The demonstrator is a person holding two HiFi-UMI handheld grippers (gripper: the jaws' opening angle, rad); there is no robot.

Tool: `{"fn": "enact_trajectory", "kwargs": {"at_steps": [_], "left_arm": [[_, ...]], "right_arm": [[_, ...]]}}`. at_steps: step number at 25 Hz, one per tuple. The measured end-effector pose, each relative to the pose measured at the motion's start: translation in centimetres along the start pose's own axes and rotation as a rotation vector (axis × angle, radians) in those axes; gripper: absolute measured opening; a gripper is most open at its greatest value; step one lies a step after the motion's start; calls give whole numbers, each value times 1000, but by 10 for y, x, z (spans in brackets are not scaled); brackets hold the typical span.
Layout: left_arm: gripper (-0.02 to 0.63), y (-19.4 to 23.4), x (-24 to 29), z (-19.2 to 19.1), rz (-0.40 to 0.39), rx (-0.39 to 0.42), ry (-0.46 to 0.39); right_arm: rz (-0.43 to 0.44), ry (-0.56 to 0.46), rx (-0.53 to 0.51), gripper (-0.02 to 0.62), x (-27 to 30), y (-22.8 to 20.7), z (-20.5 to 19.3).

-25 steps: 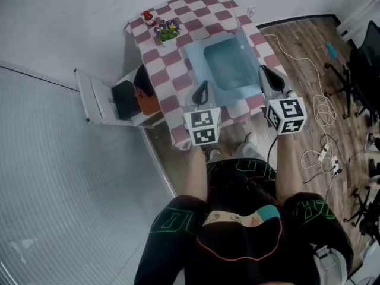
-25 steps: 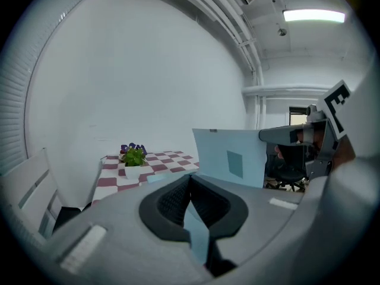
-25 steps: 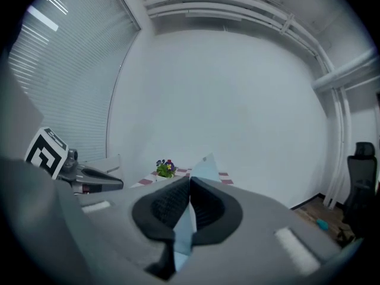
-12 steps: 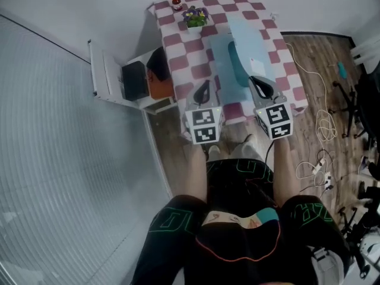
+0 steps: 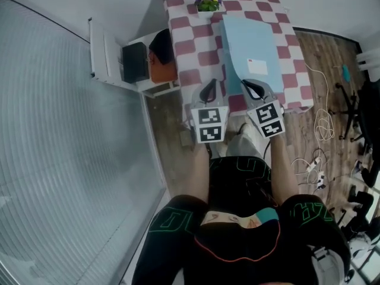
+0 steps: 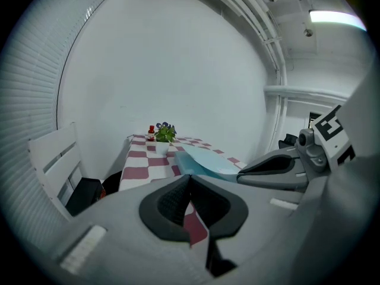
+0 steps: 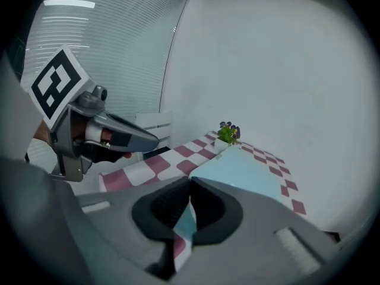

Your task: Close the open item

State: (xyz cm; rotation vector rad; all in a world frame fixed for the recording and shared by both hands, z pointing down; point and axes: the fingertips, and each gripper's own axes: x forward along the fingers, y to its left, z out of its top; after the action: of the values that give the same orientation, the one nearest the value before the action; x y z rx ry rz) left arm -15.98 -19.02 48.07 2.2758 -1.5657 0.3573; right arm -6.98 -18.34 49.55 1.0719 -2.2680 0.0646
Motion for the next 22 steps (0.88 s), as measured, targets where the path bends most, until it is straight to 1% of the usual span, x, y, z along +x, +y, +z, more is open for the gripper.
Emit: {"fn": "enact_trajectory", "kwargs": {"at_steps": [6, 10, 14, 22], "left_arm": [[9, 12, -4, -15, 44, -34, 17], [9, 17, -2, -20, 57, -45, 28], [9, 21, -1, -24, 63, -46, 38], [9, 24, 7, -23, 54, -58, 40]], "right_arm": [[47, 62, -34, 12, 19, 14, -16], [71, 102, -52, 14, 31, 21, -27], [89, 141, -66, 18, 38, 26, -37], [106, 234, -144, 32, 49, 37, -49]]}}
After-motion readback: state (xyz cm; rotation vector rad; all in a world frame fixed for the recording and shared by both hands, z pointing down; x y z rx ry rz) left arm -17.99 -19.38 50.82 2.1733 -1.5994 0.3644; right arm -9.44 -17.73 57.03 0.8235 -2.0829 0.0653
